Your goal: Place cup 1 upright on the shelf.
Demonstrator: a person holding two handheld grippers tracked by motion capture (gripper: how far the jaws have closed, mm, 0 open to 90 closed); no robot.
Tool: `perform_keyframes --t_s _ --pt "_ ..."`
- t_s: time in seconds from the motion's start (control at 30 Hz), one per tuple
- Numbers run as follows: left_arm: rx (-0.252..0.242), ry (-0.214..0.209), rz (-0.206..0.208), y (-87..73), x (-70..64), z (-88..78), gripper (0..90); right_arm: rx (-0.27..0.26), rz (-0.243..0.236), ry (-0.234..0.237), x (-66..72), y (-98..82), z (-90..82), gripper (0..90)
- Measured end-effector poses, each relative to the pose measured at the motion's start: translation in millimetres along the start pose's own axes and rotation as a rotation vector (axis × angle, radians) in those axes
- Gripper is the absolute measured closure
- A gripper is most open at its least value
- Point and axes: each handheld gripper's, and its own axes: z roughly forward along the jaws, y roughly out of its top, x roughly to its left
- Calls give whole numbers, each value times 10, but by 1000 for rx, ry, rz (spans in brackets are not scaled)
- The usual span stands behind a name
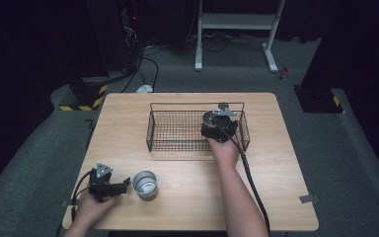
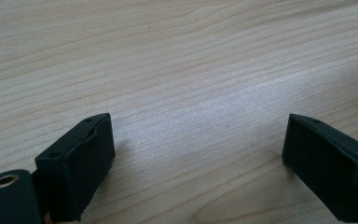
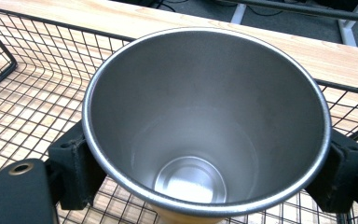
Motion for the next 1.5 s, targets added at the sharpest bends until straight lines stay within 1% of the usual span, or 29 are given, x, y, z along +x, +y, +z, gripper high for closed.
perform_keyframes --t_s 0.03,0.17,0.37,0.67,0.9,1.0,1.3,1.43,1.5 --pt "0 0 0 0 0 0 95 5 -9 2 -1 -1 -2 140" --pt "0 0 0 0 0 0 95 4 -18 5 -1 -4 -4 140" --pt "0 0 0 0 0 0 95 7 -7 5 10 -14 -11 139" --pt "0 0 0 0 0 0 95 -1 -14 0 0 -32 -9 137" --pt "0 0 0 0 0 0 95 4 -24 -3 -6 -31 -5 129" --pt "0 0 0 0 0 0 95 10 -18 -3 -4 -33 -3 121" --pt "0 0 0 0 0 0 95 18 -23 -5 -4 -39 6 97" --pt "0 0 0 0 0 0 95 24 -10 -7 -5 -44 2 95" --pt "0 0 0 0 0 0 95 21 -17 -8 -14 -49 -3 95"
